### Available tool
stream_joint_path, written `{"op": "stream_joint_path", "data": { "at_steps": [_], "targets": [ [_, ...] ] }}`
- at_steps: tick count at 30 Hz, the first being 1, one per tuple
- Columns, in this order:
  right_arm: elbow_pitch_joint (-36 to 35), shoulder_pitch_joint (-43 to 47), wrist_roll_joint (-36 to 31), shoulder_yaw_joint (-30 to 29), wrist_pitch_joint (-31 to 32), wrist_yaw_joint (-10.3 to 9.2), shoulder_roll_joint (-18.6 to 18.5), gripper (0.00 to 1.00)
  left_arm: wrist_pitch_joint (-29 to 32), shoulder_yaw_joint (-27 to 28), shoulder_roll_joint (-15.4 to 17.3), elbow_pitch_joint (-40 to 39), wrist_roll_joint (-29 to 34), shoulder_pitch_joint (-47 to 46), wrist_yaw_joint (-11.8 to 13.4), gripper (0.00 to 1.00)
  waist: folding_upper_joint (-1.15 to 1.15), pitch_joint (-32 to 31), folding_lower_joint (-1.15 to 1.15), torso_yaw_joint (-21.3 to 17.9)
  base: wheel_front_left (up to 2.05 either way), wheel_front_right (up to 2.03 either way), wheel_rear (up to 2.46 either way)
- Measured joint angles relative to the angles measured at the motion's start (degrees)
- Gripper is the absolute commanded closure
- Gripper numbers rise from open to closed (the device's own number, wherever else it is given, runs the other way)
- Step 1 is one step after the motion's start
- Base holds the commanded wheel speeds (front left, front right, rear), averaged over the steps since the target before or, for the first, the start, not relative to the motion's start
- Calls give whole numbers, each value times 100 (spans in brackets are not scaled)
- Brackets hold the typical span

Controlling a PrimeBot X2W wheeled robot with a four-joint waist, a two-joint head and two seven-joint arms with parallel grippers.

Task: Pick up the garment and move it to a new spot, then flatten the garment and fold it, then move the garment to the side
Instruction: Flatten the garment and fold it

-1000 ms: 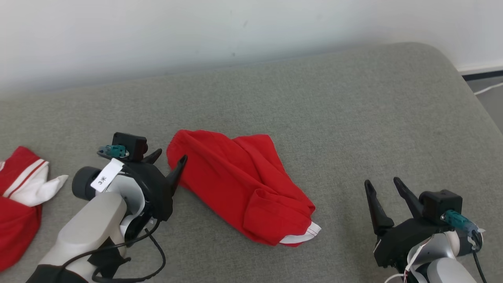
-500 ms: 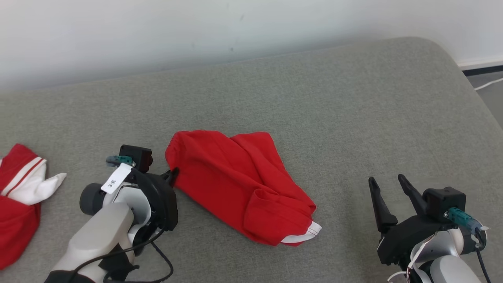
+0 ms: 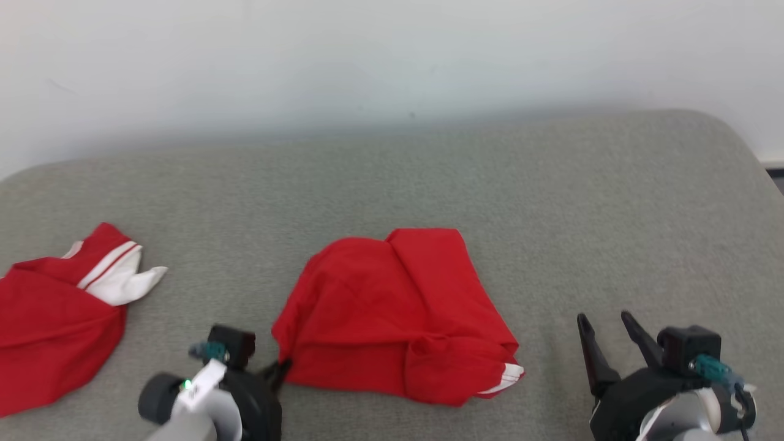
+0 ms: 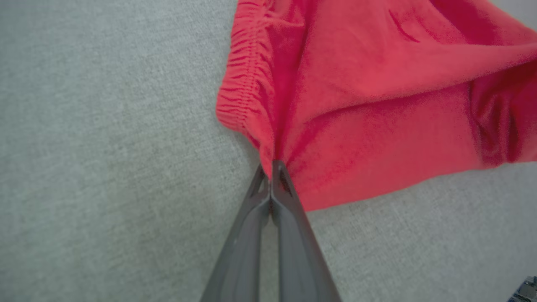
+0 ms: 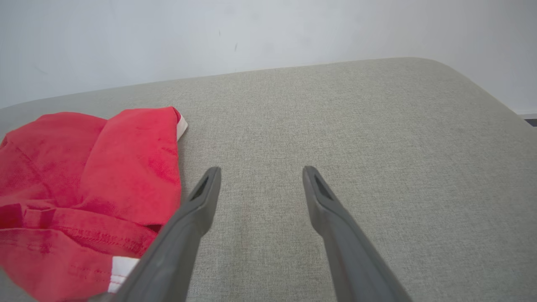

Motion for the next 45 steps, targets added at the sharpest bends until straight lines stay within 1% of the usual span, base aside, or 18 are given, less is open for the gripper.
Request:
{"op": "stream_joint_path", "data": {
  "at_steps": [4,11,13,14,15,16,20,25,26,28,30,33,35,36,40,43,45],
  "targets": [
    [40,226,26,-32,-48,0,12,0,-51,-113,132,-401,110,465,35,100,0,-205,0,207,0,0,0],
    [-4,414,66,-59,-99,0,30,0,-51,-66,633,-1003,129,717,474,100,0,-383,0,488,0,0,0],
    [-7,431,92,-65,-100,-2,37,0,-69,-30,711,-1262,122,836,537,100,0,-407,-1,553,0,0,0],
    [-10,430,98,-70,-101,-3,40,0,-91,13,736,-1396,70,878,511,100,0,-414,-1,582,0,0,0],
    [-9,428,100,-62,-100,-3,47,0,-92,20,751,-1495,47,903,536,100,0,-420,-1,610,0,0,0],
    [-3,418,100,-37,-100,-3,62,0,-89,3,778,-1583,66,936,609,100,-1,-424,0,632,0,0,0],
    [-2,403,100,0,-99,1,107,0,-59,25,849,-2046,10,1104,616,100,0,-421,0,654,0,0,0],
    [8,352,100,9,-98,5,97,0,-60,122,845,-2736,-22,996,602,100,0,-401,0,643,0,0,0],
    [22,300,100,23,-94,20,93,0,-56,151,850,-2856,-32,922,580,100,0,-398,0,631,0,0,0],
    [15,221,100,21,-94,44,88,0,-13,219,827,-3108,-209,728,423,100,0,-392,0,597,0,0,0],
    [23,164,100,48,-91,53,78,0,68,316,766,-3284,-294,501,354,100,0,-381,0,563,0,0,0],
    [42,105,99,142,-47,73,92,0,330,378,726,-3205,-345,58,352,100,0,-364,0,476,0,0,0],
    [36,44,99,165,-43,80,108,0,494,453,687,-2975,-408,-248,310,100,0,-350,0,402,0,0,0],
    [23,47,98,170,-42,81,105,0,577,422,679,-2838,-315,-413,312,100,0,-341,1,362,0,0,0],
    [3,49,94,183,-36,86,87,0,622,547,478,-2337,-372,-838,301,100,0,-270,0,201,0,0,0],
    [-13,27,80,212,1,87,82,0,645,530,352,-1972,-326,-1037,205,100,0,-188,1,75,0,0,0],
    [-23,-19,74,215,5,87,80,0,636,626,185,-1718,-439,-1112,204,100,0,-129,0,-14,0,0,0]
  ]
}}
